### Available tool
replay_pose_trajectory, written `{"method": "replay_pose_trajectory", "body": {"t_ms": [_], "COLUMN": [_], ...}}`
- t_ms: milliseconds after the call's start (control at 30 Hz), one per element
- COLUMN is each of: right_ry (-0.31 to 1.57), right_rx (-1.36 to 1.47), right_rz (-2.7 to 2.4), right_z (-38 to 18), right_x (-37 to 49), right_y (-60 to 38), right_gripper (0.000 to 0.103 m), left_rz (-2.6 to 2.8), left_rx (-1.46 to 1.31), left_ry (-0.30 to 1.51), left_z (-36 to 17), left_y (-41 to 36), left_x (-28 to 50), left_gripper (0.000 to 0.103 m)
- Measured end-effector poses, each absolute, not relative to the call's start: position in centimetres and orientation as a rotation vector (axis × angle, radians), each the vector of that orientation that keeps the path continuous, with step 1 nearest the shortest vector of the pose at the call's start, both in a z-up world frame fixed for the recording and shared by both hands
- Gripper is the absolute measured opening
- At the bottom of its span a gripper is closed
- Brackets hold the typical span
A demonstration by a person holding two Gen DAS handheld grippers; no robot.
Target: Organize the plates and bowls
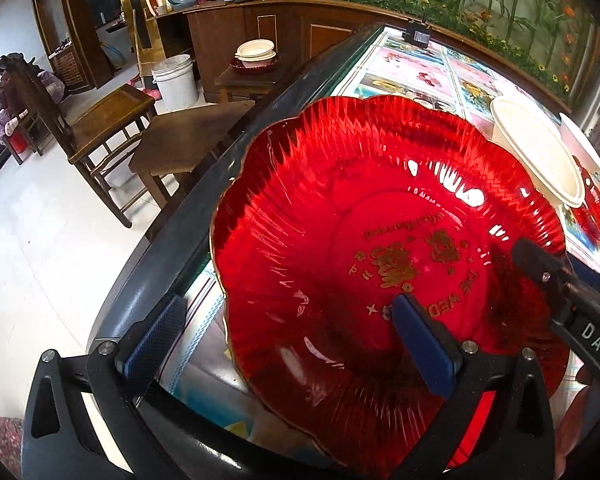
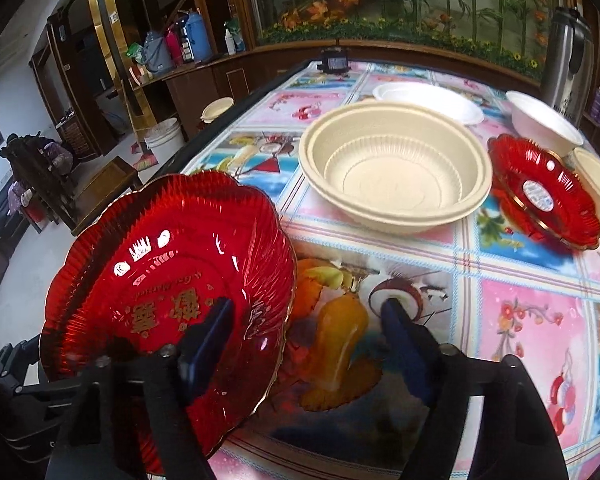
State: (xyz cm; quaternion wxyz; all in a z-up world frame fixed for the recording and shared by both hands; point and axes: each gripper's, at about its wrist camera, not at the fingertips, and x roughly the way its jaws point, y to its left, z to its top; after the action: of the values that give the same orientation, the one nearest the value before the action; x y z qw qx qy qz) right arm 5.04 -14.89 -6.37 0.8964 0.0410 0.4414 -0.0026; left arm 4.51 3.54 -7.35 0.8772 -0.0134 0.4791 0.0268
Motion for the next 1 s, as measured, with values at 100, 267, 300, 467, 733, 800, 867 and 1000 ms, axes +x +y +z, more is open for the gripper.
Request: {"method": "replay_pose_trajectory", "body": {"t_ms": [100,267,300,467,733,800,867,1000], "right_ry": [0.931,0.946,0.943,0.935,0.920,0.920,0.919,0.918], "right_rx": [0.089,0.099,0.105,0.130,0.145,0.157,0.161,0.170], "right_rz": [-0.005,0.001,0.004,0.041,0.082,0.081,0.077,0.067], "right_z": [-6.7,-7.2,-7.2,-7.1,-7.0,-7.0,-7.0,-6.9], "right_x": [5.3,5.6,5.7,5.6,5.2,5.0,4.9,4.3], "right_y": [-14.9,-15.0,-15.0,-14.7,-14.2,-14.5,-14.7,-15.3], "right_gripper": [0.066,0.053,0.048,0.030,0.012,0.012,0.012,0.011], "left_rz": [0.049,0.021,0.013,-0.018,-0.026,-0.019,-0.018,-0.025], "left_rx": [-0.033,-0.026,-0.023,-0.010,-0.023,-0.034,-0.034,-0.022], "left_ry": [1.005,1.016,1.017,1.011,0.980,0.974,0.971,0.966], "left_z": [-7.4,-7.3,-7.3,-7.2,-6.8,-6.7,-6.7,-6.6], "left_y": [3.3,2.6,2.4,1.7,2.0,2.2,2.2,1.4], "left_x": [4.8,5.0,5.1,5.2,5.4,5.4,5.4,4.7], "left_gripper": [0.103,0.103,0.103,0.098,0.077,0.066,0.062,0.060]}}
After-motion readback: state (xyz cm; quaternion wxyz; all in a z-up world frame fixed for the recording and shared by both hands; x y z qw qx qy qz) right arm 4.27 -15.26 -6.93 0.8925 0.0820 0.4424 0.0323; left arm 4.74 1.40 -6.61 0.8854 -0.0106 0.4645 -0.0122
